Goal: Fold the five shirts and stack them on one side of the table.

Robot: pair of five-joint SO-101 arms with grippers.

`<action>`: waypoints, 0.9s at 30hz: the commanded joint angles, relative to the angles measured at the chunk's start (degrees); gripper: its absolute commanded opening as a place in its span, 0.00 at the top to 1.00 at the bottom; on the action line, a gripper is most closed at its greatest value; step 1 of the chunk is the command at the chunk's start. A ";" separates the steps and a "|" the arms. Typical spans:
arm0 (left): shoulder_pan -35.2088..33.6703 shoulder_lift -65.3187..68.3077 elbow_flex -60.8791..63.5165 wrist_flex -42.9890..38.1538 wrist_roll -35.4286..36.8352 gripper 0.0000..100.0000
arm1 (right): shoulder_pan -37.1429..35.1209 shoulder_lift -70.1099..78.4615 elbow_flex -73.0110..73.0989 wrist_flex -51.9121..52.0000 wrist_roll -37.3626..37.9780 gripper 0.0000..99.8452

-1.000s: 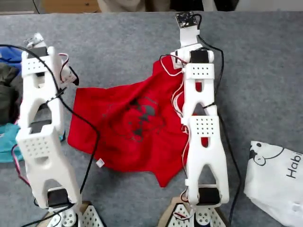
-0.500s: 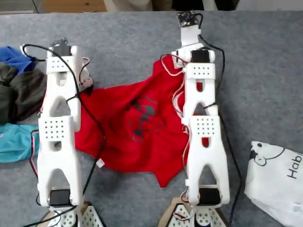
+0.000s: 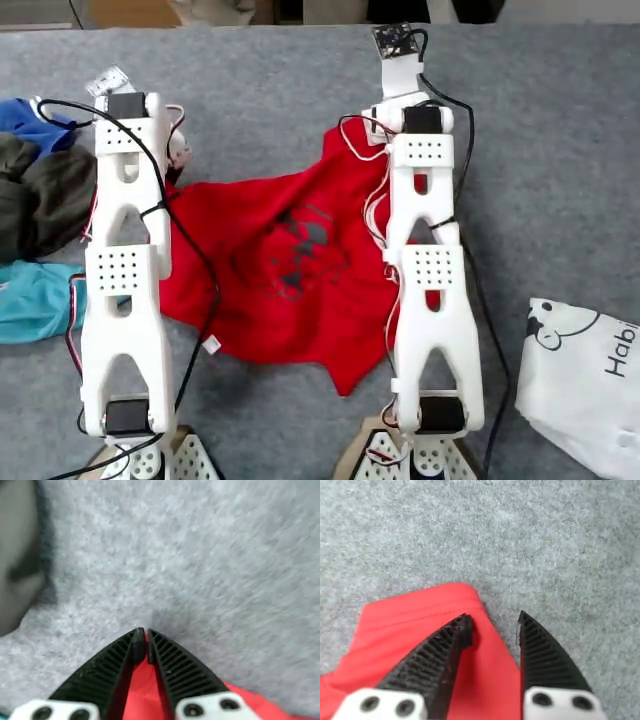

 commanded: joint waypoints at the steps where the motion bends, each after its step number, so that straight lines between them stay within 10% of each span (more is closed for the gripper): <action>1: -0.26 -1.10 -4.75 -0.88 2.81 0.98 | 1.27 -0.13 -2.59 -1.05 0.35 0.84; 14: -1.49 -1.01 -16.44 -0.70 5.54 0.98 | 6.20 -8.75 -2.42 1.58 -9.67 0.84; 27: -4.75 -1.54 -19.96 3.87 5.19 0.98 | 0.31 -12.79 -2.51 21.27 -2.29 0.84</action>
